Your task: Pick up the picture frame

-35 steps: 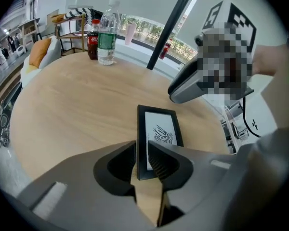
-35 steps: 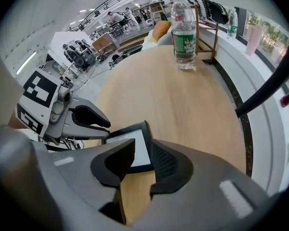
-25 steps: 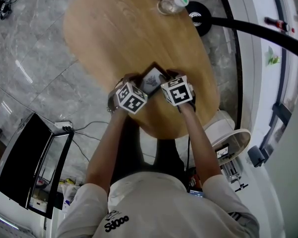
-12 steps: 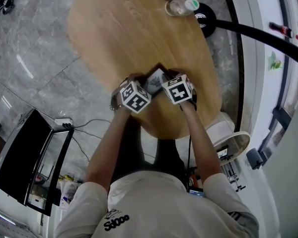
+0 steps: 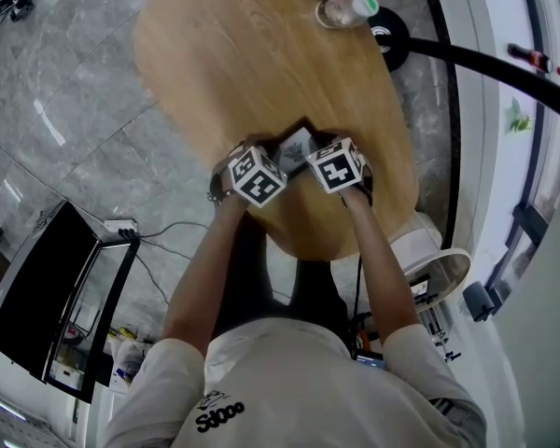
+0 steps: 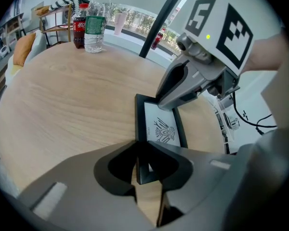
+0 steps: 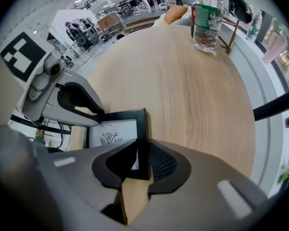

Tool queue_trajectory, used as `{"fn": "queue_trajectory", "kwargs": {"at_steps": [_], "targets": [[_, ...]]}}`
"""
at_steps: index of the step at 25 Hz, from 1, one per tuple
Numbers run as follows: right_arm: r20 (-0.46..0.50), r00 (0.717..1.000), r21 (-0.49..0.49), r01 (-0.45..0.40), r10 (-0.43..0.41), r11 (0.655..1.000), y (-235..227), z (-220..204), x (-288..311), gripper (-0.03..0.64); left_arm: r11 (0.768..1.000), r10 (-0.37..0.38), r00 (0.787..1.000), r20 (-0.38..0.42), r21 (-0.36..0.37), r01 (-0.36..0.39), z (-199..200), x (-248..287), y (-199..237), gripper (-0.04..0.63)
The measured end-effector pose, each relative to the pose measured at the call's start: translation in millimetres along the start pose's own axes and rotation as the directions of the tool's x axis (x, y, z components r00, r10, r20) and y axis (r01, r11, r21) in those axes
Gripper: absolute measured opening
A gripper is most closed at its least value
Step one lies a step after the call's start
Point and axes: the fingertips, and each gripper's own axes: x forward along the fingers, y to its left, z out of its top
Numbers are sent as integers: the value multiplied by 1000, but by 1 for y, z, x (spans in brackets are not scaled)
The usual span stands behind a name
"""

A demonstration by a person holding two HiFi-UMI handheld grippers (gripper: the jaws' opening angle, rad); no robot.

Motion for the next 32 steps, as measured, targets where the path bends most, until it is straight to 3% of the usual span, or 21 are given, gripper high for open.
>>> {"fn": "queue_trajectory", "kwargs": {"at_steps": [6, 16, 24, 32], "targets": [[4, 1000, -26, 0, 0, 1000, 9, -8, -19, 75, 999, 9, 1000, 7, 38, -9, 3, -17, -13, 81], [83, 997, -111, 19, -10, 994, 37, -25, -85, 75, 994, 60, 995, 85, 81, -67, 12, -76, -57, 81], [160, 986, -142, 73, -50, 987, 58, -58, -161, 75, 987, 96, 980, 176, 109, -117, 24, -127, -119, 81], [222, 969, -125, 141, -111, 982, 61, -108, -234, 75, 967, 105, 964, 246, 201, -157, 53, -165, -189, 80]]}}
